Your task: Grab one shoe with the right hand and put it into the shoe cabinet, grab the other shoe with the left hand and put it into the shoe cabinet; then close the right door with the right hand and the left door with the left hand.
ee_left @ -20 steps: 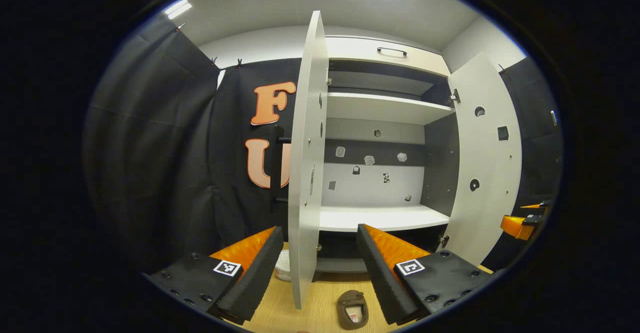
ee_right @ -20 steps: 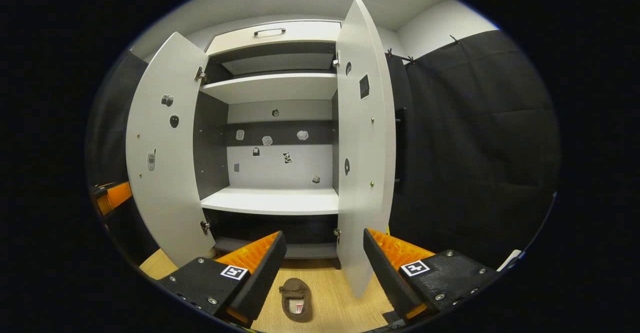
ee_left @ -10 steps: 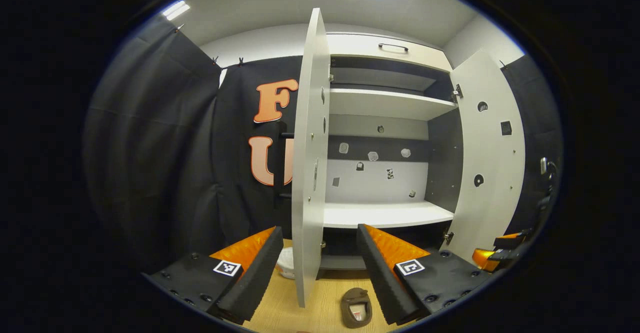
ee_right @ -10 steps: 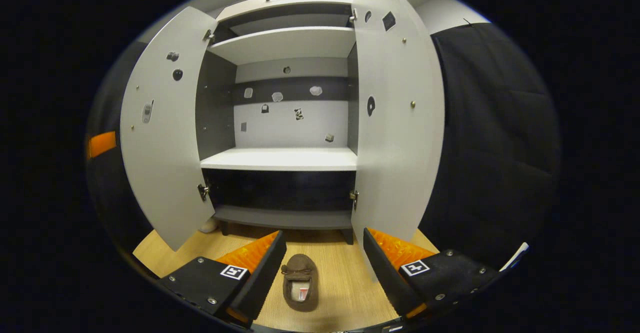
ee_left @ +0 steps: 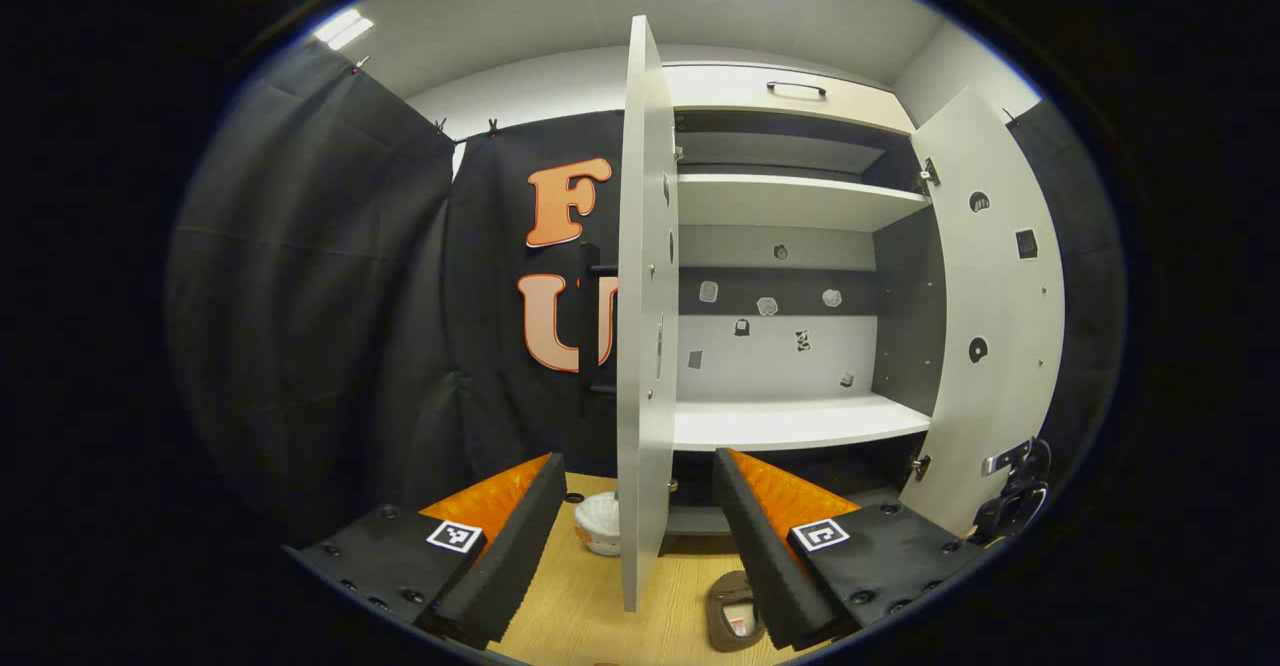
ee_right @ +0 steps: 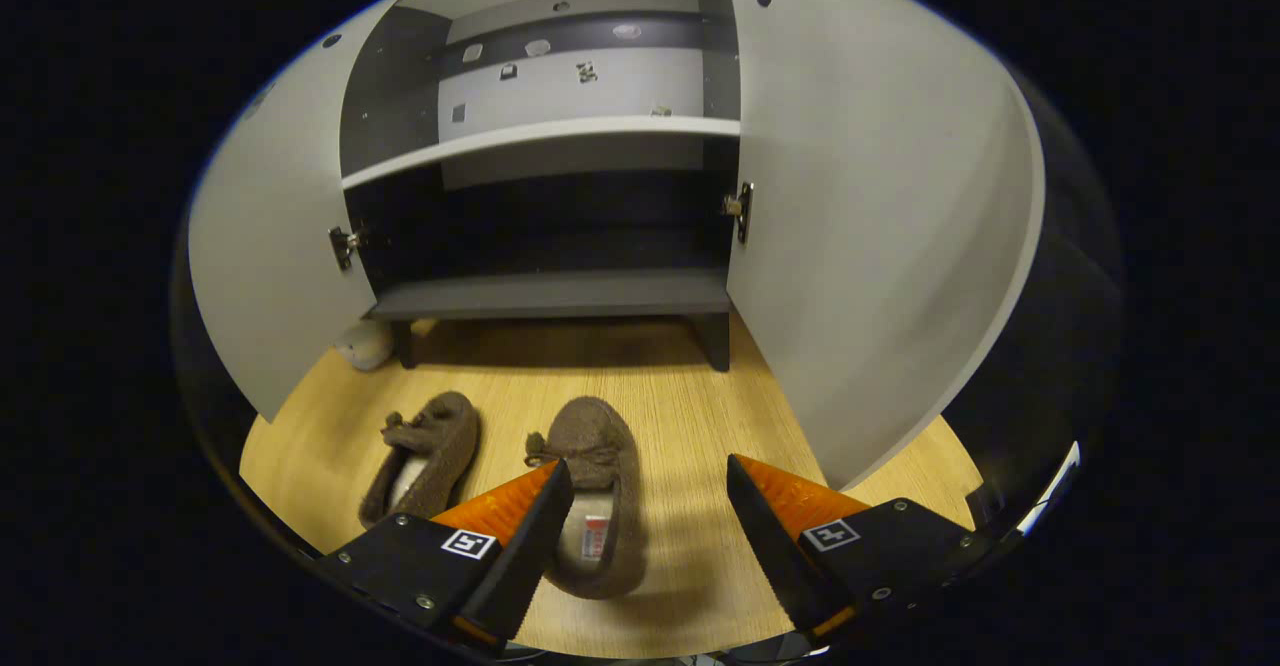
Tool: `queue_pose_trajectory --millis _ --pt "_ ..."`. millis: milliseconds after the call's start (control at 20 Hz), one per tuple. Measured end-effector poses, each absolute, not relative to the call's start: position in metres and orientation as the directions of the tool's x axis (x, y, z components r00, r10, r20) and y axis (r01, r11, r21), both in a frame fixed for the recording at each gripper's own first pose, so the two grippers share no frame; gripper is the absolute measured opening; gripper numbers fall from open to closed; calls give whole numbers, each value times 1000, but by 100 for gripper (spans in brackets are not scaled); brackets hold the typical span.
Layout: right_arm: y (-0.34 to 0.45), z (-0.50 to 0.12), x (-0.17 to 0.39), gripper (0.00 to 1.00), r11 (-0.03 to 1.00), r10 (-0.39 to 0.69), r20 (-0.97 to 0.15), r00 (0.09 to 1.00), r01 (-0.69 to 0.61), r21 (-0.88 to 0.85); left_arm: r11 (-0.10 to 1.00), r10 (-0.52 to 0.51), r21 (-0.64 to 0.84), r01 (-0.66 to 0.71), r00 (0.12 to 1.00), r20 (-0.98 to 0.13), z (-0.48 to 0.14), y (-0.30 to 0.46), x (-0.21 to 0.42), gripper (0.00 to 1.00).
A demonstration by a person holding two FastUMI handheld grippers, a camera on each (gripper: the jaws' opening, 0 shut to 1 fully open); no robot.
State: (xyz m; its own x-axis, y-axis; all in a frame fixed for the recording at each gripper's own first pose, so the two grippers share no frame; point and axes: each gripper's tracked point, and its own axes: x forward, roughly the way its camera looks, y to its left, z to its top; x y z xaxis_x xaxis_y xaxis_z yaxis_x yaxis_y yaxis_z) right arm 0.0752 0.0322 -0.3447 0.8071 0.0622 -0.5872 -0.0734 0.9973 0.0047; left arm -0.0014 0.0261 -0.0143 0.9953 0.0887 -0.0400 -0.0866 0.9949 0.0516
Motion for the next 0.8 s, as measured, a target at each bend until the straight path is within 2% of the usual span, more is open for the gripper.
queue_pose_trajectory --millis 100,150,200,450,650,800 --pt "37 -366 75 90 996 76 -629 774 -91 9 992 107 69 -103 993 -54 -18 29 0 94" --pt "39 -376 77 88 996 80 -648 757 -90 18 992 111 72 -107 992 -59 -19 30 0 97" --pt "43 -386 77 80 996 86 -664 743 -86 34 991 116 74 -111 991 -66 -21 31 0 97" --pt "47 -412 85 63 996 91 -708 700 -74 55 990 124 72 -118 988 -90 -27 32 0 96" --pt "47 -430 94 42 997 74 -739 670 -50 55 988 136 86 -127 985 -102 -33 35 0 96" --pt "51 -437 100 22 997 74 -746 662 -22 80 986 154 87 -145 982 -111 -36 40 -7 97"
